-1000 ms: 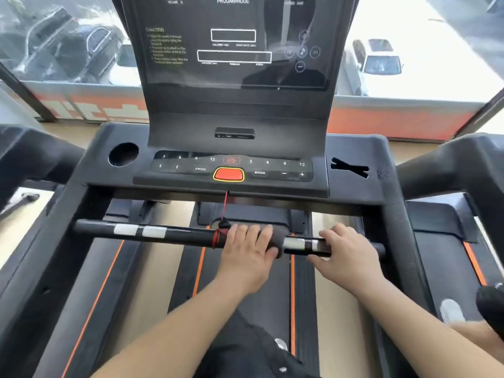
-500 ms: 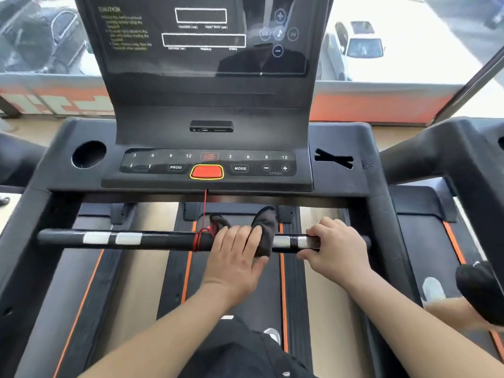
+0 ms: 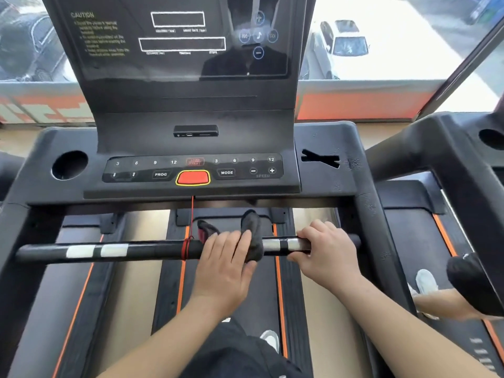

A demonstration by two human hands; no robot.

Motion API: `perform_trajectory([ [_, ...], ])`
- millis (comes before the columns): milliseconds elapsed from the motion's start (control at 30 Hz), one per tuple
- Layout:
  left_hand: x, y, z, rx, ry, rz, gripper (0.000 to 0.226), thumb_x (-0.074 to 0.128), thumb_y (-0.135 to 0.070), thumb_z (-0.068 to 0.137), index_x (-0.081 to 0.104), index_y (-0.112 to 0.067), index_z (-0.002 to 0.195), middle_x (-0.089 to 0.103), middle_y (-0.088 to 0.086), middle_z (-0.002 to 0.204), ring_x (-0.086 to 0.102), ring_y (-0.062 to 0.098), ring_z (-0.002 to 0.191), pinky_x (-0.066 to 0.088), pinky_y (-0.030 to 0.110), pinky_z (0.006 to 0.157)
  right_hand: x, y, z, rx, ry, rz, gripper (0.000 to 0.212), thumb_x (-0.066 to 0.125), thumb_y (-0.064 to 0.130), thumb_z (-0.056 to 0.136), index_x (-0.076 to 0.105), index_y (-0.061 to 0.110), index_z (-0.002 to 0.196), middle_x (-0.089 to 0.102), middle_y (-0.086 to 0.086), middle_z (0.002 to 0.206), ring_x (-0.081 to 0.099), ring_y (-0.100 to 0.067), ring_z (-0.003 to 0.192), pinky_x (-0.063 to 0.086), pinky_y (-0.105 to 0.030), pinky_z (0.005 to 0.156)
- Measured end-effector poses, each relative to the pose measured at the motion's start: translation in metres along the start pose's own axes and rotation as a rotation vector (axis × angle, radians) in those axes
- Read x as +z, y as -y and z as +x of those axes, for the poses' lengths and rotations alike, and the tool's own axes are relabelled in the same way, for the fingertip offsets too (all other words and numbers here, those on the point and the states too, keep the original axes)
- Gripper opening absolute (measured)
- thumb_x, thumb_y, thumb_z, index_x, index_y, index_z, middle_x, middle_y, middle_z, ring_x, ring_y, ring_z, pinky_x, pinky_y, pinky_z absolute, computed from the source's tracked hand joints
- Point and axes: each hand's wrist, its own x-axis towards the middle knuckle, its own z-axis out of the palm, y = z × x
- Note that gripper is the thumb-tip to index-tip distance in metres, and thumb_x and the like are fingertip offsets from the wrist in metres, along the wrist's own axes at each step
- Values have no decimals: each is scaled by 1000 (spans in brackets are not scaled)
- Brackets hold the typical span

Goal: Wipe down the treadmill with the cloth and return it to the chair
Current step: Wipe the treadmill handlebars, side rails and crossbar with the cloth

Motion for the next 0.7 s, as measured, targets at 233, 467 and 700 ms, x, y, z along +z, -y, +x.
perform_trajectory([
  [233,-14,-15,101,-220,445,-18,49,19,-45,104,61,-22,116,70,9,114,65,36,103,44,43,78,-5,2,3,-24,26,-13,42,82,55,64,71,26,92,55,10,85,57,-21,80,43,-33,67],
  [467,-4,-49,19,25,199,27,55,41,-40,98,56,-6,140,57,12,135,55,36,122,39,53,107,-33,-17,-28,37,-91,188,63,82,36,79,60,18,135,65,7,120,60,-21,114,50,-36,99],
  [700,-20,-98,106,124,357,-22,31,25,-37,108,51,-24,119,59,3,114,61,33,102,47,45,82,-45,-64,-54,291,-166,77,74,84,29,78,54,6,141,55,-11,140,47,-29,134,49,-45,104],
])
